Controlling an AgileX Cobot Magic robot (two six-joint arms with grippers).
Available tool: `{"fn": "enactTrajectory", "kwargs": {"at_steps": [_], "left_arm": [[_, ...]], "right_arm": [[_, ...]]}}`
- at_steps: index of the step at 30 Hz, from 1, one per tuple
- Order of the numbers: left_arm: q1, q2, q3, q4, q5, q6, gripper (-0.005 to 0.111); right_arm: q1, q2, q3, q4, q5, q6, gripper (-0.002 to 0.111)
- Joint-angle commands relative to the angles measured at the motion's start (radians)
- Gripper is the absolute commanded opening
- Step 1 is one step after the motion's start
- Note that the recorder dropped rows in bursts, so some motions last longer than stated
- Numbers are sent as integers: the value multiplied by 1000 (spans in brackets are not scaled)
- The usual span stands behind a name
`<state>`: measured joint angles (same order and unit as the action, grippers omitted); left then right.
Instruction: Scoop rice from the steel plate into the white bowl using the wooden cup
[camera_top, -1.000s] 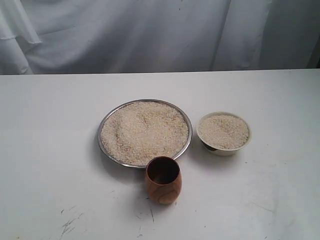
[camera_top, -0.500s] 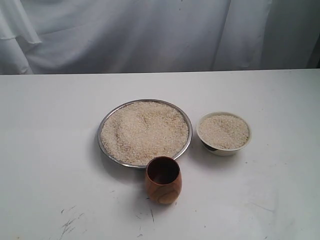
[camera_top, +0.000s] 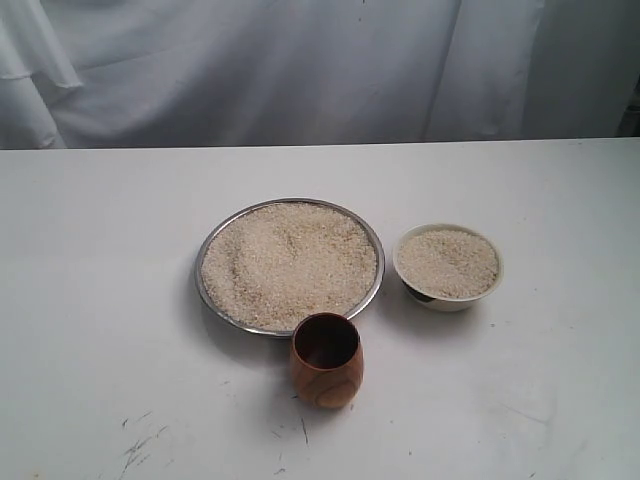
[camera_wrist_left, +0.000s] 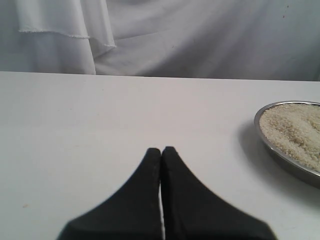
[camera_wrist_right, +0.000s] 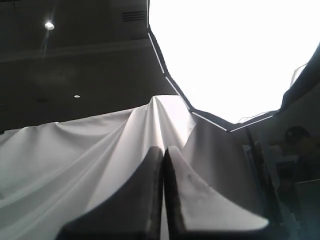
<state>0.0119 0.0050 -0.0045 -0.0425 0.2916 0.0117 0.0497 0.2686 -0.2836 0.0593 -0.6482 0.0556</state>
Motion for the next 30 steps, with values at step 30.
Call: {"fn": "enactTrajectory", "kwargs": {"at_steps": [30], "left_arm": [[-2,-5,5,-1,-6,-3,0]], "right_arm": [[61,1028,-32,-566,-288,361,0]]}}
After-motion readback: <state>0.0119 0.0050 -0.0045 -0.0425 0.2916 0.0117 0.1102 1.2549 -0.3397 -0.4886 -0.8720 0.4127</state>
